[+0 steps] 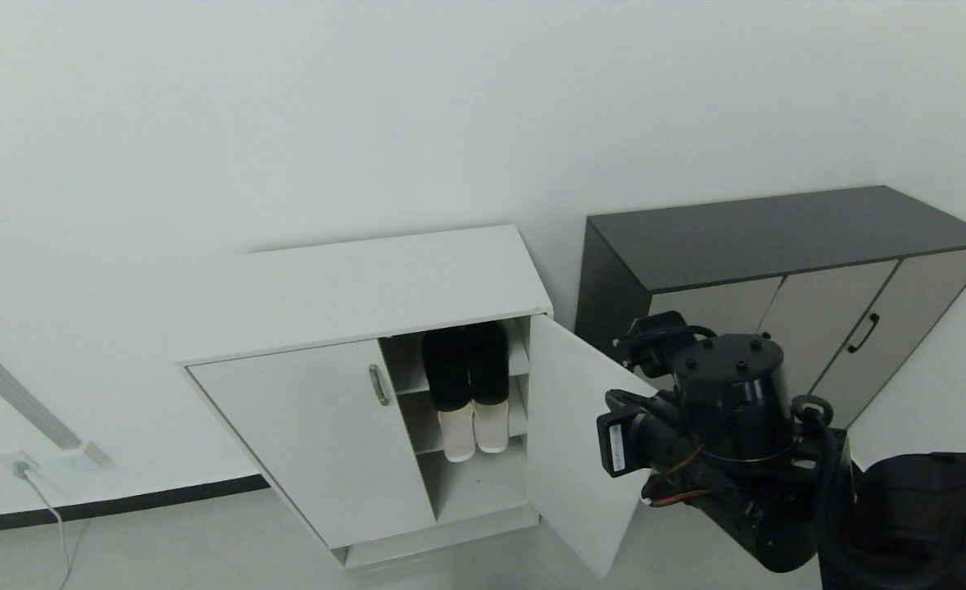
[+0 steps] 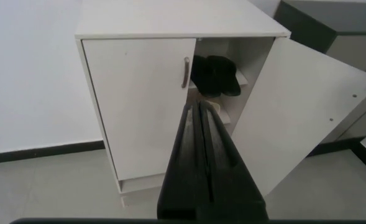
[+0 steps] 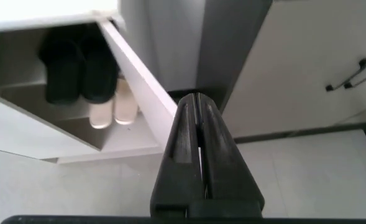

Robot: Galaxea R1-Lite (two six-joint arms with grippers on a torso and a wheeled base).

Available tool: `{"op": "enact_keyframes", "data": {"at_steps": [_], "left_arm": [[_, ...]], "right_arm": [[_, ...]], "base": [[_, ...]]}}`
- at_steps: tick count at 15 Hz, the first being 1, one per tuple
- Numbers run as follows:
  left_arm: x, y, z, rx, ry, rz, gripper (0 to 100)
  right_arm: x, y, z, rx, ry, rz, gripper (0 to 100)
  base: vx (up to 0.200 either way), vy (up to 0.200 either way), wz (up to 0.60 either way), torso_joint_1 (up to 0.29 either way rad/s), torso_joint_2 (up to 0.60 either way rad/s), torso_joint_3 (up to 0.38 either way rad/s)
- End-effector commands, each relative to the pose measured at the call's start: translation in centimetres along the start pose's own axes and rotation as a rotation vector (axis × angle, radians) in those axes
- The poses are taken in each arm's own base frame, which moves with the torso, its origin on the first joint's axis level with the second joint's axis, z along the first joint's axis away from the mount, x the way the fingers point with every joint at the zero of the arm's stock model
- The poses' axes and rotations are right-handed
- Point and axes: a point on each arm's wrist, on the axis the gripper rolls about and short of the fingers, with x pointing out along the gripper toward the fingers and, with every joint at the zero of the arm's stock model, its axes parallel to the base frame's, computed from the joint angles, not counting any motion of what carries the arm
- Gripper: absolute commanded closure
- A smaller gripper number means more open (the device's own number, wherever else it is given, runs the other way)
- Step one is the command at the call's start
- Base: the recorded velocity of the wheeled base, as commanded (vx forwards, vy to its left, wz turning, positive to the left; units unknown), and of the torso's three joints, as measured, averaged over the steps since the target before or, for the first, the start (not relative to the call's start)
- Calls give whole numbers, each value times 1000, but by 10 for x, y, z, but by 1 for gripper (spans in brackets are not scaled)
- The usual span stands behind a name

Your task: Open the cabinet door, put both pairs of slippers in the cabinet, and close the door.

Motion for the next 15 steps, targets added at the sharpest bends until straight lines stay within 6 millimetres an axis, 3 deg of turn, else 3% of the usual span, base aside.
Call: {"op": "enact_keyframes", "data": {"at_steps": [1, 6, 11, 15], "left_arm": [[0, 0, 0, -1, -2, 0, 100], [0, 0, 0, -2, -2, 1, 100], [0, 0, 0, -2, -2, 1, 100], [0, 0, 0, 2, -2, 0, 100]], "right_arm": [[2, 0, 0, 2, 1, -3, 100], [30, -14, 10, 22, -34, -67, 100], [102, -57, 35, 93, -82, -224, 100], [130, -74, 43, 112, -76, -223, 100]], "base": [[-200, 0, 0, 2, 7, 2], [0, 0, 0, 0, 0, 0], [0, 0, 0, 0, 0, 0], [0, 0, 0, 0, 0, 0]]}}
